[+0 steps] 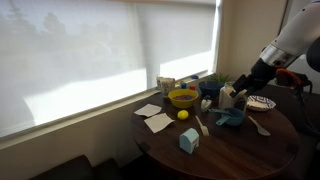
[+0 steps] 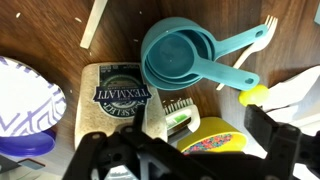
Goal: Put the middle blue ladle in the blue ladle on the right and then pick up the smaller ladle on the left and put it in the blue ladle on the right
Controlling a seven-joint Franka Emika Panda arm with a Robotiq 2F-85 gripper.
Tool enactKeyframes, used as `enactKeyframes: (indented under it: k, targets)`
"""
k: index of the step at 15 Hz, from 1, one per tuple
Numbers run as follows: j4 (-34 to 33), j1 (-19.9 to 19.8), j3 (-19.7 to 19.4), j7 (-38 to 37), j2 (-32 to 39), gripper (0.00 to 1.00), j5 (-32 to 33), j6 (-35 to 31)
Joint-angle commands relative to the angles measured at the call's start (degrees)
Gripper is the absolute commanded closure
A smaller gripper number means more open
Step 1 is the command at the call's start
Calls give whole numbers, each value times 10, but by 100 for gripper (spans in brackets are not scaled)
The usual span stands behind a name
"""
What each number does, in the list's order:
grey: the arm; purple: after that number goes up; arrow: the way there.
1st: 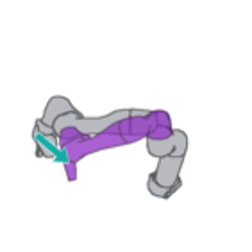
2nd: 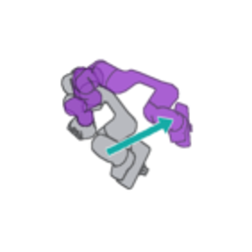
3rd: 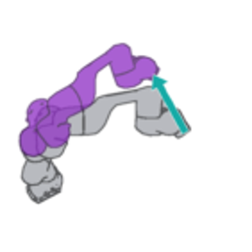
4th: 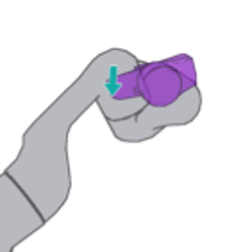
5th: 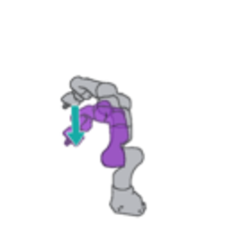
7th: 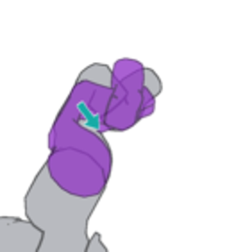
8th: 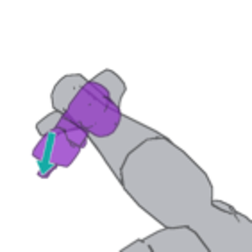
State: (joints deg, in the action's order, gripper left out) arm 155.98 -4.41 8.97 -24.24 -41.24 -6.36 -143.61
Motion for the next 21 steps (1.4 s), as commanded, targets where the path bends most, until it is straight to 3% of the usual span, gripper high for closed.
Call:
enactKeyframes:
  k: [1,7,13,21]
  targets:
    - [-3,22,-17,77,17,0,16,-19]
    - [-22,111,-78,260,70,0,-5,-82]
    - [-43,195,-153,391,128,0,-38,-89]
    - [-50,237,-185,501,164,0,-80,-97]
